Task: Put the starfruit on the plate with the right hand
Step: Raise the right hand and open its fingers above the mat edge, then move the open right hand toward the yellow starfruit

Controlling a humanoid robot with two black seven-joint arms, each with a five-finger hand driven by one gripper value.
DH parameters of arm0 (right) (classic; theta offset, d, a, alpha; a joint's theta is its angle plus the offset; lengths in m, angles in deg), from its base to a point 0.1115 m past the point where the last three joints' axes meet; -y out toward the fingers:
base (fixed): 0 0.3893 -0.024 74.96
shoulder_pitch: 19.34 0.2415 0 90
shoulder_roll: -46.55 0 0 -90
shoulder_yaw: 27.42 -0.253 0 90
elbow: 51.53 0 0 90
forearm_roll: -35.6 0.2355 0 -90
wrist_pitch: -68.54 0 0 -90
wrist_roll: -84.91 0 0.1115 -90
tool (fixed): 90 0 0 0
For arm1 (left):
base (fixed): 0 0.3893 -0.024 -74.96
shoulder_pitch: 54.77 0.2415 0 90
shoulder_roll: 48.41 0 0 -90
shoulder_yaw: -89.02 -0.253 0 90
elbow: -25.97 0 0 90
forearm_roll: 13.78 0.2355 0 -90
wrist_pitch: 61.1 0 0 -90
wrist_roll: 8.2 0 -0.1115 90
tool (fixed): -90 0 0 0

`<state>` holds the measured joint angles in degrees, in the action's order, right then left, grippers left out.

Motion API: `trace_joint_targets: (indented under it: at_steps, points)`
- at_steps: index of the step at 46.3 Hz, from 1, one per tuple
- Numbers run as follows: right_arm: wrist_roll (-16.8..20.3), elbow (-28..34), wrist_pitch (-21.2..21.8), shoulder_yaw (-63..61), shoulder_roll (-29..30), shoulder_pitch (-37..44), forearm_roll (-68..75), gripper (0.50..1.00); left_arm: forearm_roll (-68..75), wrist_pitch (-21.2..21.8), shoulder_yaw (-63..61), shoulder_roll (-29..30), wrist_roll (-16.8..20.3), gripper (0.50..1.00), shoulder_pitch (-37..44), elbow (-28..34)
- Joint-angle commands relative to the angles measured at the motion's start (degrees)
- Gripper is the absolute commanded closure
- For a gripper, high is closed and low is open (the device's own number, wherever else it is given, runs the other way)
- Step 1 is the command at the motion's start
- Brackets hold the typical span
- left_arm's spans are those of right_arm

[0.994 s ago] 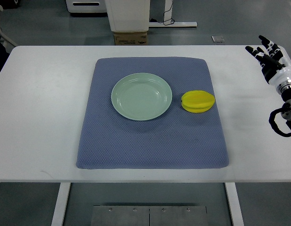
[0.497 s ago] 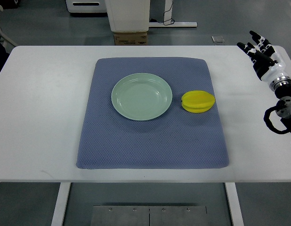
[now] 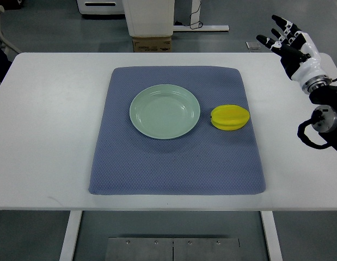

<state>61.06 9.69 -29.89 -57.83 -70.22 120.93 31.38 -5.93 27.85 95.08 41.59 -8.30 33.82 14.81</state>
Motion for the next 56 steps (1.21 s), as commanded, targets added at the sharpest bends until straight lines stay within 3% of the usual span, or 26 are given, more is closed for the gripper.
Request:
trace_joint_targets:
  at_steps: [1,17,26,56]
  points:
    - [-0.1,3.3,-1.5,0.6,-1.1,0.0,-2.4,0.5,0.1,0.0,0.0,0.0,0.0,0.5,0.0,0.0]
    - [-3.8,8.6,-4.4,5.5,-6.4,0.0,-9.3,0.5,0.1,0.0,0.0,0.0,0.0,0.5,0.0,0.0]
    - [-11.2,8.7,-9.0,12.1,-8.2,0.2,-15.2,0.5,0.0,0.0,0.0,0.0,0.0,0.5,0.0,0.0]
    - [-11.2,8.6,-9.0,16.3,-9.0,-0.7,-15.5,0.5,0.0,0.0,0.0,0.0,0.0,0.5,0.0,0.0]
